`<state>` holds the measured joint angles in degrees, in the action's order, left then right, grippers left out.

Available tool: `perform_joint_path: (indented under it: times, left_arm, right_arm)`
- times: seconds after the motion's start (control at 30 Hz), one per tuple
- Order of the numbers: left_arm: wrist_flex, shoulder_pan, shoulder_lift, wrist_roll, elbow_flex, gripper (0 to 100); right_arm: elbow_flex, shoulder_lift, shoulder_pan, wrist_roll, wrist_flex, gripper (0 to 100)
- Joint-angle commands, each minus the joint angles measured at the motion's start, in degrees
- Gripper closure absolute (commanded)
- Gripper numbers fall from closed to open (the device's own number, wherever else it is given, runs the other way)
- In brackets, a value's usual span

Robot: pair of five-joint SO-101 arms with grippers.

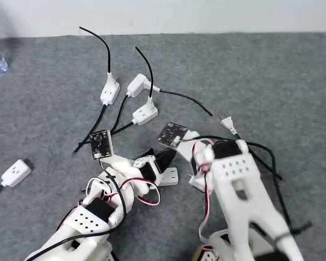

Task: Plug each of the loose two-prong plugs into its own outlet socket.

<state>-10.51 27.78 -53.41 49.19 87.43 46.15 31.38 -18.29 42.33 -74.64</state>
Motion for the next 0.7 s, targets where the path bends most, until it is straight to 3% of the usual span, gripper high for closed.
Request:
perform_joint_path:
  times: [0.0, 0.67]
  left_arm:
    - [3.2, 1.1, -0.7, -0.5, -1.6, 77]
    - [3.0, 3.3, -0.7, -0.6, -1.4, 77]
  right_arm:
    - [-3.8, 8.0, -4.9, -4.8, -4.0, 99.0]
    - [-15.7, 9.8, -8.2, -9.2, -11.4, 99.0]
